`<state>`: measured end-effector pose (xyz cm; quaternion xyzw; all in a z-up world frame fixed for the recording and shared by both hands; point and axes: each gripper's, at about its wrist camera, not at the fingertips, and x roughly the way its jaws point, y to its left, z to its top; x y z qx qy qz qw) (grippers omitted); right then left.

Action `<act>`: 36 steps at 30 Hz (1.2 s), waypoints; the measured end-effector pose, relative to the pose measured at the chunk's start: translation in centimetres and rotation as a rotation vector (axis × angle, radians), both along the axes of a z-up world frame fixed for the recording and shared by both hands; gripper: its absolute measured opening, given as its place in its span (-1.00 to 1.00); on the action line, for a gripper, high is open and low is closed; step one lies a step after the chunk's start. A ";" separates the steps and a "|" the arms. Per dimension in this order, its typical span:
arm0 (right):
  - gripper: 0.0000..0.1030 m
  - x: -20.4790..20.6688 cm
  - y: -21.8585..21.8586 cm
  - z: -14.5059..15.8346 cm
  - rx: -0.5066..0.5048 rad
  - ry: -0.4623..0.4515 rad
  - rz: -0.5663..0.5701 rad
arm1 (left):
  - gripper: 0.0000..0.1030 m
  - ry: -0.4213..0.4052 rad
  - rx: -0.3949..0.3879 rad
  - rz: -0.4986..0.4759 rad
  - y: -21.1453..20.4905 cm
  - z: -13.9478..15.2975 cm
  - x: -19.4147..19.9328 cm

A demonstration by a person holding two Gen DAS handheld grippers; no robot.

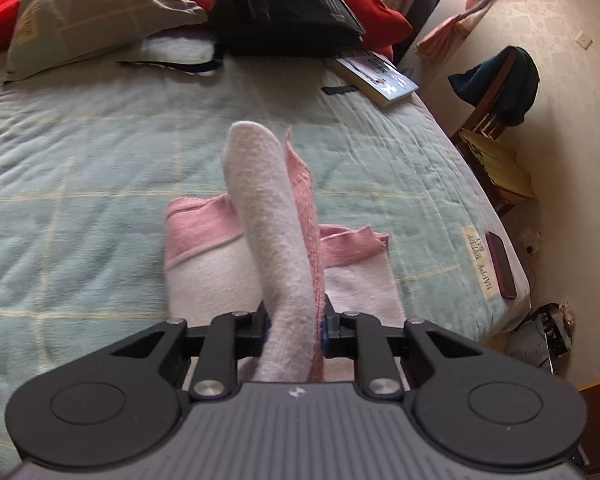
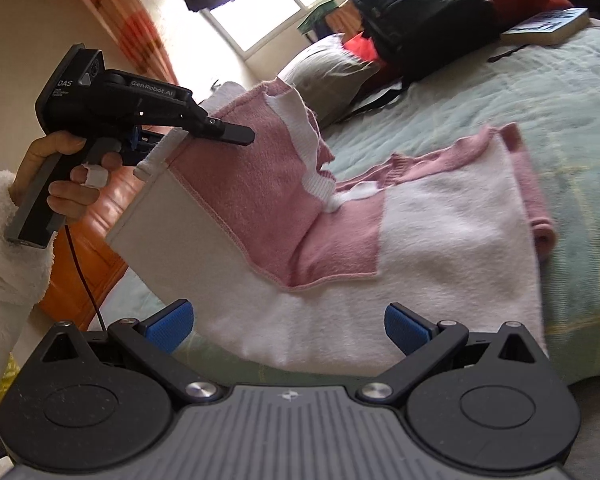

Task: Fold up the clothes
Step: 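Lay the folded half down and open the left gripper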

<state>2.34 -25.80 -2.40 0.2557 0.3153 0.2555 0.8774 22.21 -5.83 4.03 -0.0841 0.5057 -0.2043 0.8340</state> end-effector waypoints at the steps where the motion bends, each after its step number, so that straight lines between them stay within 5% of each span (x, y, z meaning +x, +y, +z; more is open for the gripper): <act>1: 1.00 -0.1 -0.4 0.0 0.004 -0.001 -0.010 | -0.63 0.001 0.004 -0.003 -0.6 -0.1 0.1; 20: 1.00 -2.2 -7.1 -1.5 0.092 -0.004 -0.153 | -0.63 0.039 0.090 -0.065 -10.5 -1.9 2.7; 36: 1.00 -3.2 -8.7 -1.7 0.091 -0.012 -0.171 | -0.63 0.123 0.128 -0.058 -15.9 -7.1 5.2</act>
